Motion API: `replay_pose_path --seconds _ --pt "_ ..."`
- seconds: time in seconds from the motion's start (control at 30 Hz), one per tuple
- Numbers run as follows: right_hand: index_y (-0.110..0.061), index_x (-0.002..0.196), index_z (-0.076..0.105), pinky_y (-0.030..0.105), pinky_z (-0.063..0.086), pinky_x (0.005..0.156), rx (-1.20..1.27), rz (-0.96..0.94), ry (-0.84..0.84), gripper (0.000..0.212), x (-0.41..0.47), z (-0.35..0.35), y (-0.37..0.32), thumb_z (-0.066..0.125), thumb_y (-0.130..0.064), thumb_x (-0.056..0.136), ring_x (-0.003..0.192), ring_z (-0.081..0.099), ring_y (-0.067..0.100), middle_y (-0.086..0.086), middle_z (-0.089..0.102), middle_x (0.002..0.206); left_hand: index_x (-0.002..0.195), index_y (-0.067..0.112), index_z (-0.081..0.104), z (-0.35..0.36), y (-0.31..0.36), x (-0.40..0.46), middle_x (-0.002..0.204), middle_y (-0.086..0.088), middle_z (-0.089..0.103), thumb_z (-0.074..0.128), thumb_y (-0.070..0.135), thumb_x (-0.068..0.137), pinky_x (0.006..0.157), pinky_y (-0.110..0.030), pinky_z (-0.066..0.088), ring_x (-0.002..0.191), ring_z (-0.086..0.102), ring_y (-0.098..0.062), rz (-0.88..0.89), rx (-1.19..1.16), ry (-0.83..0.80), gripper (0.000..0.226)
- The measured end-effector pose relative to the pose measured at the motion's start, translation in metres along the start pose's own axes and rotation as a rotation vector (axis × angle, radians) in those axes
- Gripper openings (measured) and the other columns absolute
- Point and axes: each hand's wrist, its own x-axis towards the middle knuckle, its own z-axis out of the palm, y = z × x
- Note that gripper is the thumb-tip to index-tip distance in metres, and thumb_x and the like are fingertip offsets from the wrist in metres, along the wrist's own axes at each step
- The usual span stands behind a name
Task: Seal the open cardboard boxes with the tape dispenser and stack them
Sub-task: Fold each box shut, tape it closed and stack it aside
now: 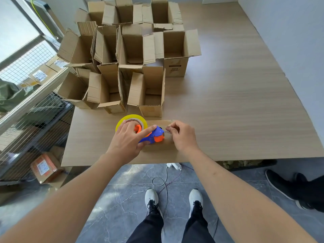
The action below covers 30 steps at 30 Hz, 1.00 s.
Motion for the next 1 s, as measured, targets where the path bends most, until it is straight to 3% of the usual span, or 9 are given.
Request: replay_pose_path --seconds 0.17,0.3,0.4,0.5,0.67,0.83,1.0 --pt "-0.014 0.078 0.069 0.025 0.044 0.068 0.005 -0.023 -0.016 0.014 -0.001 -0.014 0.0 0.073 -0.017 0.091 0.073 0.06 0.01 -0.01 0.069 0.074 0.153 0.042 0.043 -0.002 0.002 0.003 0.116 -0.015 0.055 0.065 0.038 0.097 0.117 -0.053 0.032 0.115 0.053 -0.038 0.001 0.001 -0.027 0.061" --pt "-0.012 0.079 0.07 0.018 0.038 0.063 -0.031 -0.044 0.026 0.013 -0.008 -0.02 0.003 0.073 -0.017 0.091 0.072 0.057 0.014 -0.007 0.067 0.073 0.155 0.045 0.037 -0.003 0.001 0.007 0.11 -0.012 0.052 0.062 0.037 0.099 0.125 -0.049 0.013 0.114 0.052 -0.035 0.023 0.013 -0.051 0.062" --pt "-0.012 0.08 0.071 0.017 0.035 0.063 -0.054 -0.055 0.043 0.012 -0.011 -0.024 0.004 0.074 -0.017 0.091 0.071 0.057 0.013 -0.007 0.068 0.074 0.156 0.046 0.035 -0.003 0.002 0.008 0.109 -0.01 0.051 0.061 0.036 0.099 0.125 -0.046 0.008 0.113 0.053 -0.035 0.026 0.009 -0.06 0.063" --pt "-0.014 0.078 0.07 0.027 0.045 0.068 -0.058 -0.036 0.049 0.013 -0.011 -0.031 0.008 0.074 -0.017 0.091 0.072 0.062 0.012 -0.009 0.068 0.073 0.157 0.047 0.032 -0.002 0.0 0.006 0.112 -0.01 0.05 0.06 0.037 0.1 0.126 -0.048 0.01 0.116 0.051 -0.034 0.024 0.018 -0.077 0.064" --pt "-0.013 0.075 0.069 0.051 0.059 0.08 0.052 0.101 0.018 0.016 -0.013 -0.056 0.024 0.076 -0.013 0.09 0.077 0.072 0.029 0.005 0.073 0.075 0.157 0.046 0.034 0.0 0.003 0.008 0.111 -0.01 0.05 0.063 0.034 0.098 0.124 -0.051 0.018 0.116 0.051 -0.035 0.018 0.016 -0.08 0.067" --pt "-0.009 0.076 0.07 0.047 0.063 0.073 0.14 0.205 0.018 0.015 -0.012 -0.073 0.032 0.075 -0.007 0.09 0.066 0.072 0.026 0.01 0.072 0.071 0.156 0.045 0.037 0.002 0.003 0.006 0.107 -0.009 0.049 0.07 0.029 0.094 0.114 -0.054 0.036 0.111 0.053 -0.036 0.025 0.014 -0.052 0.072" --pt "-0.006 0.078 0.069 0.042 0.064 0.071 0.168 0.288 -0.029 0.014 -0.005 -0.075 0.033 0.073 -0.005 0.092 0.061 0.065 0.02 0.01 0.069 0.068 0.154 0.046 0.039 0.0 0.005 0.01 0.104 -0.008 0.049 0.07 0.032 0.094 0.107 -0.052 0.042 0.107 0.051 -0.034 0.036 0.022 -0.041 0.069"
